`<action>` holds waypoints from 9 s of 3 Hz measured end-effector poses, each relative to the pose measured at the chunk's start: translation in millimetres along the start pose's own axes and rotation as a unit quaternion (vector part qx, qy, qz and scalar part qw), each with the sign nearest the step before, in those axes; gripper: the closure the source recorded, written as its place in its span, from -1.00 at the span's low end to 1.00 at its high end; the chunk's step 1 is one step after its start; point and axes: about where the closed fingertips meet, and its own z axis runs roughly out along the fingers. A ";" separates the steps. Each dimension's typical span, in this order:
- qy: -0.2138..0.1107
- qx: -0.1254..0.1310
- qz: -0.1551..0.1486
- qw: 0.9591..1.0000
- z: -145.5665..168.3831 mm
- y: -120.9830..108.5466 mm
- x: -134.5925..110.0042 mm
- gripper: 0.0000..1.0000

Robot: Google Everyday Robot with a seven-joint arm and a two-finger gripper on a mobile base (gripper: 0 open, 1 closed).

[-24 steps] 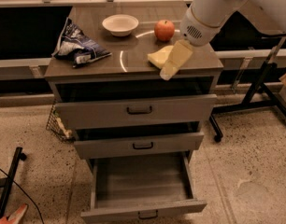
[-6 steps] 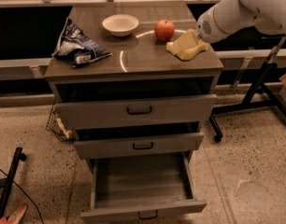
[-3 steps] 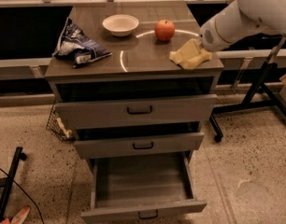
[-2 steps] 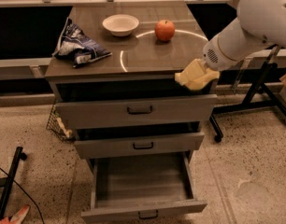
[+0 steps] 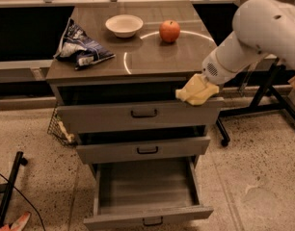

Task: Place sponge into bottom drawer

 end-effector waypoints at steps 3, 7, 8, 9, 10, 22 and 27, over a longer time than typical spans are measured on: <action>0.073 -0.051 -0.036 0.995 54.3 16.6 31.1 1.00; 0.125 -0.140 -0.035 0.982 174.5 38.1 128.2 1.00; 0.125 -0.140 -0.035 0.982 174.6 38.1 128.3 1.00; 0.128 -0.163 -0.028 0.978 204.6 35.9 135.1 1.00; 0.103 -0.199 -0.041 0.974 283.2 44.3 156.1 1.00; -0.145 -0.273 -0.152 0.939 439.6 74.6 222.8 1.00; -0.165 -0.247 -0.188 0.936 518.4 71.9 218.0 1.00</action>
Offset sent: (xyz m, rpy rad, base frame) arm -0.0197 0.0157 -0.0782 -0.0499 0.1887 0.1574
